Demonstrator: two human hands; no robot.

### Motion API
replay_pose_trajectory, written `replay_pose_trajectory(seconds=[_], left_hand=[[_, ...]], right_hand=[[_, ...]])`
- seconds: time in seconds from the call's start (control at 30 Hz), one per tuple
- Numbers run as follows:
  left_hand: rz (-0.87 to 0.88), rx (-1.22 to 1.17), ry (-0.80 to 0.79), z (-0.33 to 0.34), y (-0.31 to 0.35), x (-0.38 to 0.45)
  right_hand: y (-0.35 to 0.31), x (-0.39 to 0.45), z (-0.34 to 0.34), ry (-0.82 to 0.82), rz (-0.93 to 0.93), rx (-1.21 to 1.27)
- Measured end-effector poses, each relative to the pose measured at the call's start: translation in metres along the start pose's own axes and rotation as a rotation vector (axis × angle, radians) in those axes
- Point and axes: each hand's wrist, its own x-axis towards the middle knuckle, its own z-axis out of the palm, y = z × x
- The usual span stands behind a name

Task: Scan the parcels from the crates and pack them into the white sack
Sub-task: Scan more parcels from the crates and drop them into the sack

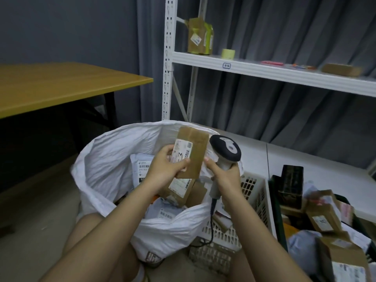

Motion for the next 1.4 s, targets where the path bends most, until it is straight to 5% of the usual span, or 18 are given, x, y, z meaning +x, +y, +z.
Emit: replay_pose_trajectory(seconds=[0.17,0.4,0.6,0.8,1.1,1.4], left_hand=[[0.458,0.599,0.033,-0.012,-0.011,0.011],[0.621,0.691,-0.075,-0.014,-0.016,0.009],[0.530,0.571,-0.037,-0.017,-0.026,0.010],[0.466,0.729,0.009,-0.021,-0.038,0.014],[0.460,0.934,0.065,-0.023,-0.054,0.036],[0.461,0.945,0.104,-0.019,-0.057,0.047]], right_hand=[[-0.006,0.009,-0.006,0.056,0.010,0.070],[-0.004,0.008,-0.007,-0.029,0.010,0.011],[0.004,0.005,-0.004,-0.032,0.017,0.090],[0.010,0.013,0.000,0.069,0.041,0.023],[0.012,-0.010,-0.017,-0.243,0.110,-0.252],[0.019,-0.030,-0.030,-0.263,0.071,-0.283]])
